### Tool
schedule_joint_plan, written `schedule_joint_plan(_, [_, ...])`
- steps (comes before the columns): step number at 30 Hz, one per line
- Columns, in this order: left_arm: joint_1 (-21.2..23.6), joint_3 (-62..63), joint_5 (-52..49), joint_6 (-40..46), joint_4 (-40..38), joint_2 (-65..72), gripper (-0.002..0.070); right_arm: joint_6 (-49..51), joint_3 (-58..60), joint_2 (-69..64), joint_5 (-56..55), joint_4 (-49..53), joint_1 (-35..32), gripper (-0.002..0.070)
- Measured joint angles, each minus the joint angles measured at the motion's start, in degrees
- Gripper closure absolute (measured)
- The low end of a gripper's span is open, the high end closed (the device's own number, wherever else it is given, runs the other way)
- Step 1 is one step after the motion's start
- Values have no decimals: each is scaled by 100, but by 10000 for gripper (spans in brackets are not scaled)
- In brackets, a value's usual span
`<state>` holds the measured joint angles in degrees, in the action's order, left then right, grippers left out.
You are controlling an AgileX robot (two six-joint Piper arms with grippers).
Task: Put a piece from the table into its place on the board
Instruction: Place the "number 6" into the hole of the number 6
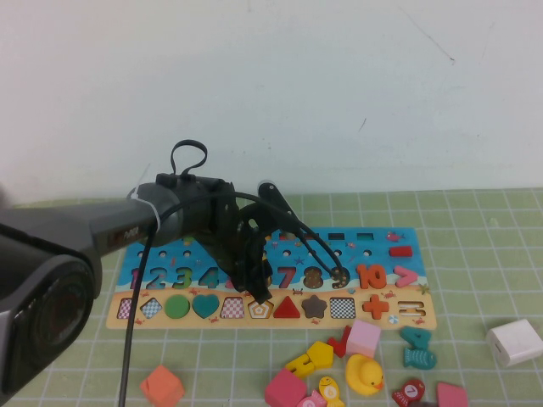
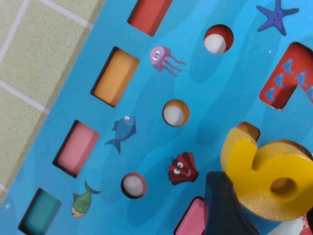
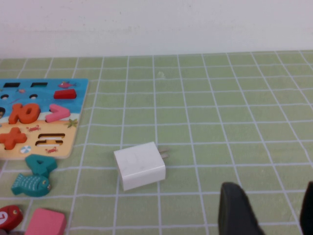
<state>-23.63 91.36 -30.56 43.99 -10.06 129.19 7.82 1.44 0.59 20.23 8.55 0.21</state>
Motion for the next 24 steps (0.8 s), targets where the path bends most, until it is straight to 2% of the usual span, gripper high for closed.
schedule_joint_plan(7, [0,4,9,-104,0,0,333,0,0,0,0,0,0,395])
schedule_joint_plan(24, [0,4,-143,-181,-57,0,320,0,0,0,0,0,0,395])
